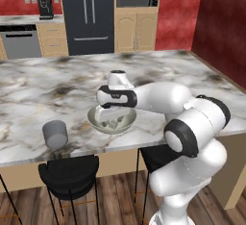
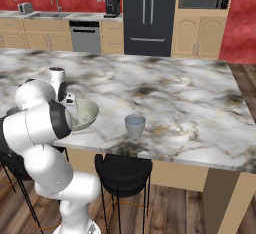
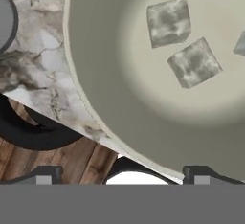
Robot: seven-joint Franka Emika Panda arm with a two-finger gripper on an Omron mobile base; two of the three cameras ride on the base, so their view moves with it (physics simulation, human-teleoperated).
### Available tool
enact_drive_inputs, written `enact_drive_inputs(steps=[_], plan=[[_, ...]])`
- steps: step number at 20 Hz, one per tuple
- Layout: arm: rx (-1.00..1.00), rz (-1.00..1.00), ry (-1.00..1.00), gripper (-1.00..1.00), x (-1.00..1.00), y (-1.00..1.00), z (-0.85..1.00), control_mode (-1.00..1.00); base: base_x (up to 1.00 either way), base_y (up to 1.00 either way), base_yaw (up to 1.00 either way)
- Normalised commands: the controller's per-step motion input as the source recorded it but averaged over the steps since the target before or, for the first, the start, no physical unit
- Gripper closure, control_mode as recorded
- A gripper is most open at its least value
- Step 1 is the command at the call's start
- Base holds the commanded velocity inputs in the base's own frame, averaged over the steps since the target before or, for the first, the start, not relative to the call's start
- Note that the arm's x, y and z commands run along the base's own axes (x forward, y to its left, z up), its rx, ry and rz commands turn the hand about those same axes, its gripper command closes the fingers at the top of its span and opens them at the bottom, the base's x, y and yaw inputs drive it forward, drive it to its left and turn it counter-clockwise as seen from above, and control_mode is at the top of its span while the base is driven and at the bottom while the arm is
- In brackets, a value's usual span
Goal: There are four ice cubes in the ice bowl. Place two ice cubes in each glass of water.
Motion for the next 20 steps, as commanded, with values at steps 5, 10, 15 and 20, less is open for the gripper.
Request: enact_drive_inputs(steps=[5,10,15,20], plan=[[0.00,0.21,0.01,-1.00,0.93,-0.36,0.00,-1.00,0.00,0.00,0.00],[0.00,0.15,0.02,-1.00,0.63,-0.30,-0.03,-1.00,0.00,0.00,0.00],[0.00,0.00,0.02,-1.00,-0.09,0.00,-0.31,-1.00,0.00,0.00,0.00],[0.00,0.01,0.00,-1.00,-0.07,0.00,-0.35,-1.00,0.00,0.00,0.00]])
